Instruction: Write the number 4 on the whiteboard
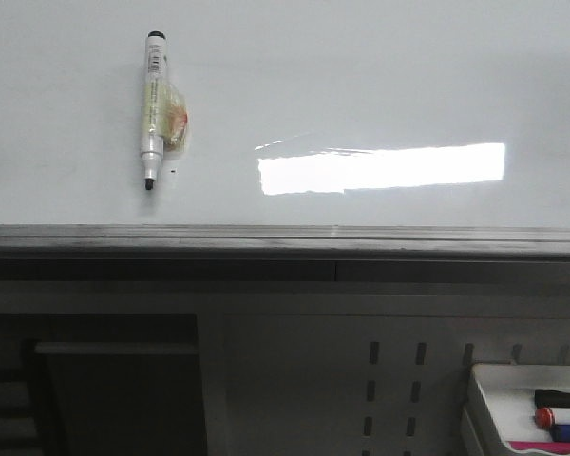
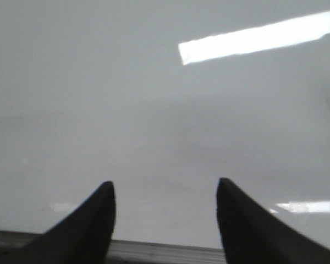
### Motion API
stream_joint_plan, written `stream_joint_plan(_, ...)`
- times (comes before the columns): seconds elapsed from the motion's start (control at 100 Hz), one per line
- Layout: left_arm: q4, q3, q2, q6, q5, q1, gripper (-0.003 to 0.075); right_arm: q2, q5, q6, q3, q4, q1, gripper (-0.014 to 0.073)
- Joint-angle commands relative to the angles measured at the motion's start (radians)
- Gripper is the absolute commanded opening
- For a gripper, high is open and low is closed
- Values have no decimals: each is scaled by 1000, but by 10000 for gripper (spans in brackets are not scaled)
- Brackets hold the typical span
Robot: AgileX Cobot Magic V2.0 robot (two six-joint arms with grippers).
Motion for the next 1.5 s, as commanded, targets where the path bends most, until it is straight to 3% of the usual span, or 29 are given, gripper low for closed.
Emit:
stream_joint_plan(0.0, -39, -57, 65, 49, -132, -99, 428, 22, -38, -2, -37, -5, 42, 481)
stream_joint_plan(0.23, -73, -111, 275, 47, -357, -270, 404, 35, -27, -2, -38, -3, 85, 456)
stream_joint_plan(0.35, -154, -170, 386, 47, -368, -273, 404, 35, -27, -2, -38, 2, 85, 456)
stream_joint_plan(0.63, -165, -260, 547, 47, -367, -271, 381, 35, -26, -2, -38, 36, 85, 456)
stream_joint_plan(0.8, -165, -266, 591, 47, -365, -268, 239, 35, -26, -2, -38, 38, 85, 456)
stream_joint_plan(0.96, -165, -266, 587, 47, -360, -268, -15, 35, -28, -2, -38, 38, 89, 456)
stream_joint_plan(1.14, -163, -266, 552, 47, -373, -268, -20, 35, -55, -2, -38, 38, 145, 456)
stream_joint_plan(1.21, -107, -266, 532, 47, -359, -268, -20, 39, -79, -15, -38, 38, 191, 456)
stream_joint_plan(1.31, 107, -274, 487, 47, -275, -291, -20, 60, -125, -103, -41, 38, 293, 456)
stream_joint_plan(1.43, 431, -278, 415, 113, -50, -354, -20, 125, -98, -219, -77, 30, 427, 456)
stream_joint_plan(1.49, 520, -278, 378, 192, 69, -397, -20, 171, -59, -265, -108, 19, 488, 456)
